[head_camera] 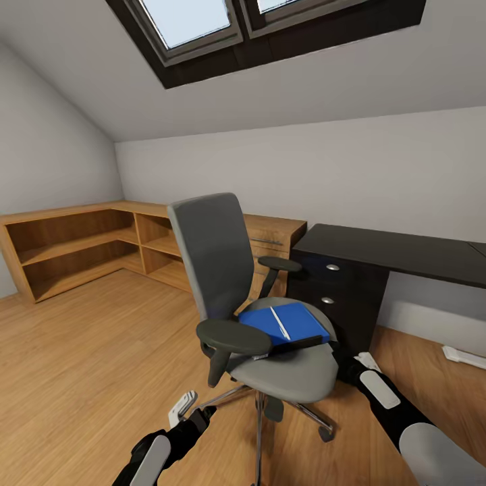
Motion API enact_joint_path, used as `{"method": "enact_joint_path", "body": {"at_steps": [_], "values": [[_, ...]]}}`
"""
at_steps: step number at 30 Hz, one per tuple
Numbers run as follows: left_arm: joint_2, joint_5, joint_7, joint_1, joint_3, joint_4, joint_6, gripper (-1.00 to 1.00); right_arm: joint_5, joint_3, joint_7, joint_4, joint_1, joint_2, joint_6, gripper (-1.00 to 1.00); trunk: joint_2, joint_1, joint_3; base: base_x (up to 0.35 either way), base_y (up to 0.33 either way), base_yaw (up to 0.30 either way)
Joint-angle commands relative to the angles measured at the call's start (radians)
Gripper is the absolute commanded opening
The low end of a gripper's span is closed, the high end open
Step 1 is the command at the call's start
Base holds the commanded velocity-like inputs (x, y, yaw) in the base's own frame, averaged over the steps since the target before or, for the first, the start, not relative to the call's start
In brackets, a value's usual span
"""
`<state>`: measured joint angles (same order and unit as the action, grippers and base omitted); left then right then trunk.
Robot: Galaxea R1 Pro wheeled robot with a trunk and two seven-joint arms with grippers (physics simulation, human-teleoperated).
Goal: In the bedroom, organize the workspace by keeping the computer under the desk, ensuring the monitor is on the desk, placing the keyboard on the desk next to the monitor, placing the mouse on the desk next to the keyboard, moving the folder from the swivel chair onto the desk next to the mouse, stacking the notebook on top of the folder with the pen on top of the notebook, and positioning the swivel chair next to the desk.
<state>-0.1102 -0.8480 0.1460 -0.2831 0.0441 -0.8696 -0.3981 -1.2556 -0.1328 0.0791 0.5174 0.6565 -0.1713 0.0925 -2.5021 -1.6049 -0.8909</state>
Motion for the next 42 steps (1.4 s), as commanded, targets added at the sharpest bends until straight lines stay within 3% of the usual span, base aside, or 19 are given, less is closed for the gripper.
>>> {"method": "enact_joint_path", "body": {"at_steps": [1, 10, 13, 29, 42], "values": [[0.0, -0.011, 0.009, 0.0, 0.002, -0.002, -0.002, 1.0, -0.006, 0.001, 0.008, 0.001, 0.001, -0.002, 0.0, 1.0, 0.0, 0.0, -0.001, 0.18, 0.0, 0.0], [0.006, -0.011, 0.009, -0.001, 0.001, -0.001, -0.002, 1.0, -0.004, 0.059, 0.021, -0.006, 0.008, -0.032, 0.008, 1.0, 0.0, 0.0, -0.001, 0.166, 0.0, 0.0], [0.006, -0.011, 0.009, -0.001, 0.001, -0.001, -0.002, 1.0, -0.005, 0.067, 0.066, -0.012, 0.025, -0.041, 0.011, 1.0, 0.0, 0.0, -0.001, 0.016, 0.0, 0.0], [0.007, -0.011, 0.009, -0.001, 0.0, -0.001, -0.002, 1.0, -0.007, 0.07, 0.094, -0.096, 0.077, -0.039, 0.014, 1.0, 0.0, 0.0, -0.001, 0.002, 0.0, 0.009], [0.006, -0.011, 0.009, -0.001, 0.0, -0.002, -0.002, 1.0, 0.0, 0.066, 0.085, -0.107, 0.084, -0.033, 0.016, 1.0, 0.0, 0.0, 0.003, 0.0, 0.0, 0.177]]}}
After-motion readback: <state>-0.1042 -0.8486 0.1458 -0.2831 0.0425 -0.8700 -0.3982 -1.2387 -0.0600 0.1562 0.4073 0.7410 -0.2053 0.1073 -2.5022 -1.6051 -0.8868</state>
